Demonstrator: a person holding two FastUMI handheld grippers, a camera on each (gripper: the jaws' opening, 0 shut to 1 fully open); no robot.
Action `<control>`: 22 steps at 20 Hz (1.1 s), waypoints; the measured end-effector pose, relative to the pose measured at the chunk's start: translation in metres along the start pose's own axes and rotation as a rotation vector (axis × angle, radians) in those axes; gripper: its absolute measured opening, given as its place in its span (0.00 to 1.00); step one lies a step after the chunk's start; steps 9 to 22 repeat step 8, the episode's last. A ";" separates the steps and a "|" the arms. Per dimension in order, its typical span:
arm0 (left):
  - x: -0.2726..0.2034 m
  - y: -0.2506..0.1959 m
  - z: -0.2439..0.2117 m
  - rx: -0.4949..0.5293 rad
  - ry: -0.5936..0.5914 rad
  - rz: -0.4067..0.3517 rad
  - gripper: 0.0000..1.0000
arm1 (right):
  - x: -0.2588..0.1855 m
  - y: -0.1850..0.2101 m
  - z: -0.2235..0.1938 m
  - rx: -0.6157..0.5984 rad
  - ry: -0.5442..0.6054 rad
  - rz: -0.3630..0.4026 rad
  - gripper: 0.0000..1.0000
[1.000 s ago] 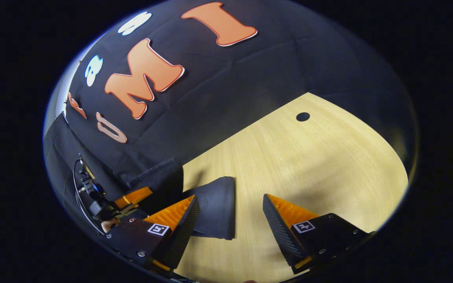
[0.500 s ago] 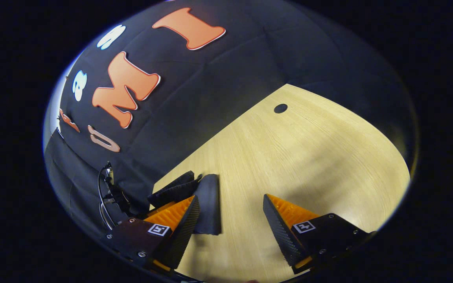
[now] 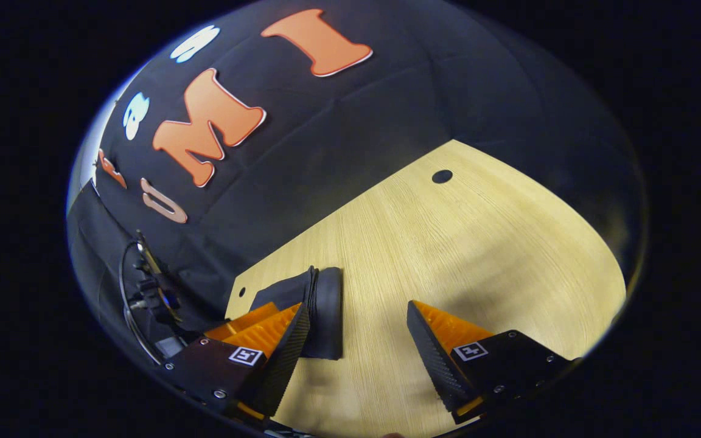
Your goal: Grasp the waist and the cuffs of the jeans and fold them to make the two legs overlap; first hold the waist and fold one-third of the jeans toward the cuffs, then hold the cuffs and fold the remaining one-third in the same direction to finish folding.
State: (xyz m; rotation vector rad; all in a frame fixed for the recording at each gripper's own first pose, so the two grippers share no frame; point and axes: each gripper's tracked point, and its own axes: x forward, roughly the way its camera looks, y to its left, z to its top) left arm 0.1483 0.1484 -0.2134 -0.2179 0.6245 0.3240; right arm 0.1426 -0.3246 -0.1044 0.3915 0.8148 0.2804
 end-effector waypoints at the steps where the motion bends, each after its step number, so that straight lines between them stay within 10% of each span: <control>1: -0.014 0.001 0.014 0.014 -0.039 0.000 0.99 | -0.003 0.008 0.005 -0.031 -0.016 0.000 0.98; 8: -0.133 0.042 0.114 0.082 -0.367 0.097 0.98 | -0.033 0.085 0.047 -0.279 -0.184 0.031 0.98; 22: -0.133 0.042 0.114 0.082 -0.367 0.097 0.98 | -0.033 0.085 0.047 -0.279 -0.184 0.031 0.98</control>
